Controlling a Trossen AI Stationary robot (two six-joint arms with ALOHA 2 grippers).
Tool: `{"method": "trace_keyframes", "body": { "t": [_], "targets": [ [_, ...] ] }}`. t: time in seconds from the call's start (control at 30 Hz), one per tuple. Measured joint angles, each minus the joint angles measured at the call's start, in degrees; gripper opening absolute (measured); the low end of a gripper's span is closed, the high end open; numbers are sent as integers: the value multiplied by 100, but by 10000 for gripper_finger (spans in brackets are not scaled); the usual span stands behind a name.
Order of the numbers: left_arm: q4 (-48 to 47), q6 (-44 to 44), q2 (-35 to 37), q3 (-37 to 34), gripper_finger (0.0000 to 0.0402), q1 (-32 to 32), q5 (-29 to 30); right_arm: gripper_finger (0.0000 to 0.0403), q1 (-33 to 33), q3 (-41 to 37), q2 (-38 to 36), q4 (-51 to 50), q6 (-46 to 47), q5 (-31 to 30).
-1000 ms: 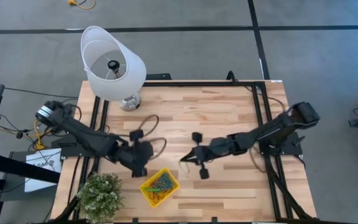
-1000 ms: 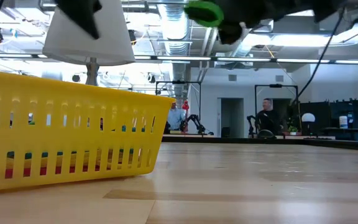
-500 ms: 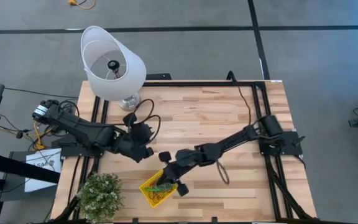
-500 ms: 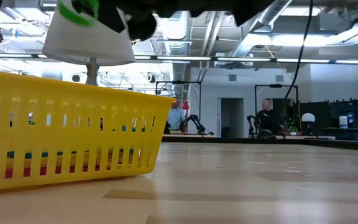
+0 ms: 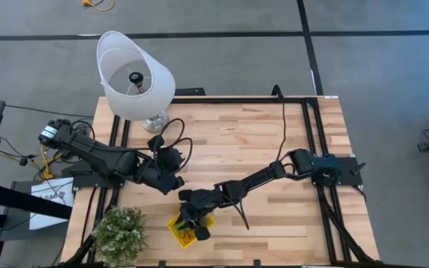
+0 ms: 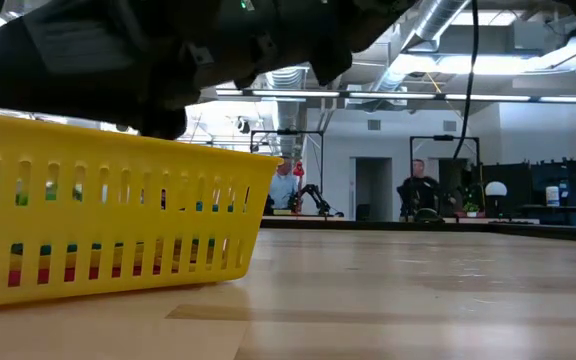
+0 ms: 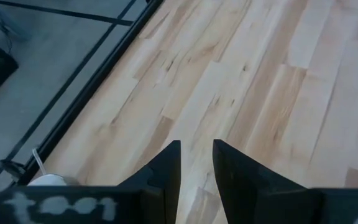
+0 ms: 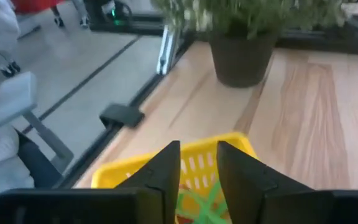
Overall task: Pick and place items into bin
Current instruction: Return to Home Position
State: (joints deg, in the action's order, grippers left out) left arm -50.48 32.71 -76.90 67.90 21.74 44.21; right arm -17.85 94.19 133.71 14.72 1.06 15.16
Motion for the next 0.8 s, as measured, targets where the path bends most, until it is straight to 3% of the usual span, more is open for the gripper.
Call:
{"method": "trace_keyframes", "body": {
  "t": [0.1,0.2,0.3,0.4,0.5,0.67,0.8],
  "targets": [
    [-8,42,0,0,84,31,-41,108,-24,50,-55,-48,110,-2],
    [-42,26,0,0,84,97,-35,111,-55,35,-426,-863,300,-4],
    [-286,10,139,-7,84,236,-29,107,-57,43,-1048,-2157,735,-2],
    [-673,106,440,-7,84,426,318,102,-95,42,-1624,-3544,499,-304],
    [-1266,552,919,-7,84,657,798,101,-201,31,-2285,-4568,495,-1231],
    [-2638,1731,1866,-7,84,1159,916,102,-571,39,-3659,-6014,740,-3578],
    [-3019,2217,2609,-329,84,1645,1276,102,-1005,-399,-4836,-6132,849,-5143]
  ]
}}
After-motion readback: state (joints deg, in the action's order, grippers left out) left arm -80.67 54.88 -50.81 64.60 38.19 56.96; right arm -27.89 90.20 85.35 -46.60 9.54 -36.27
